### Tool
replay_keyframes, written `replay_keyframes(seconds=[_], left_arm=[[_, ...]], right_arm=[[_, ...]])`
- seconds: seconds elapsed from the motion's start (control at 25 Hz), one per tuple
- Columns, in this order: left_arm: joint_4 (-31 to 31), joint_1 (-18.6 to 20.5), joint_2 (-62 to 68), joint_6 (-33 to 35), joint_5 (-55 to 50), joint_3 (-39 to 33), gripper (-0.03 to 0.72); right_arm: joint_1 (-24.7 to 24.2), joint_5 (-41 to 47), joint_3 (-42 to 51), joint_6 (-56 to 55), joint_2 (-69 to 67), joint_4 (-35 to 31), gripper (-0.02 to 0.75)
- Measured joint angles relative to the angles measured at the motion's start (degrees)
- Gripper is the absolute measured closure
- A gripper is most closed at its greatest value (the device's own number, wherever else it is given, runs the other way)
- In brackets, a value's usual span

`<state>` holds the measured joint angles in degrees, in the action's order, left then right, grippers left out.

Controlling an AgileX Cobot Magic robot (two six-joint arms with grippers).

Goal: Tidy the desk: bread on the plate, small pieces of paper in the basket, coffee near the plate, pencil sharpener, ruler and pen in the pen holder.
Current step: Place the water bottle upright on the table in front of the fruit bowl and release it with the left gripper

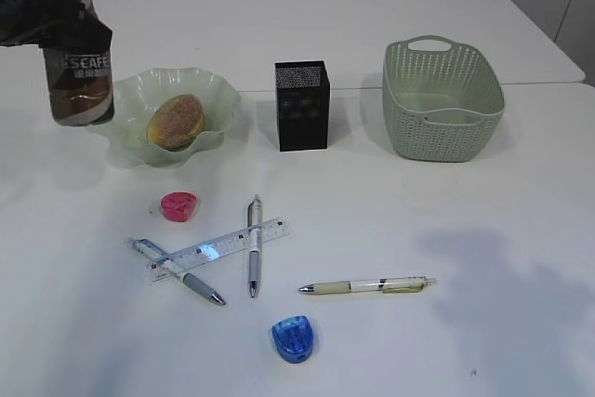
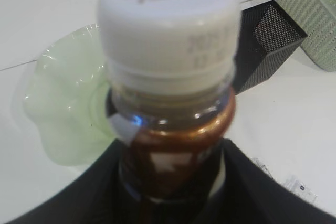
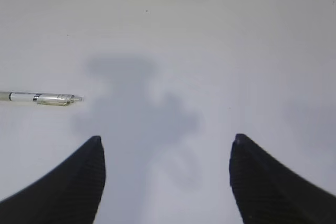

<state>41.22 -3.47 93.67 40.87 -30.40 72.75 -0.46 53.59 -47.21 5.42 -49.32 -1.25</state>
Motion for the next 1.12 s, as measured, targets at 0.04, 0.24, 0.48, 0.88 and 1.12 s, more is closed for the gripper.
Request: replay_keyframes(seconds=[0.04,0.24,0.48,0.88,1.12], left_arm=[[-0.76,0.00,0.00,-0.14,0.00,0.00,0.340],[-2.14,0.00,0.00,-0.40,2.14,-1.24,0.340],[-0.46,0.00,0.00,-1.11,10.77,-9.43,0.340],[2.67,-0.35,0.09,-1.10,24.33,-17.32,0.340],[2.84,-4.01,0.09,-1.14,34.46,-21.25,0.340]], right_arm=[[0.00,-0.04,0.00,0.00,0.00,0.00,0.167],[0.00,-0.17,0.00,0.00,0.00,0.00,0.167],[0.00,-0.26,0.00,0.00,0.00,0.00,0.167],[0.00,-0.61,0.00,0.00,-1.66,-1.03,0.168],[0.00,-0.61,0.00,0.00,-1.66,-1.44,0.167]])
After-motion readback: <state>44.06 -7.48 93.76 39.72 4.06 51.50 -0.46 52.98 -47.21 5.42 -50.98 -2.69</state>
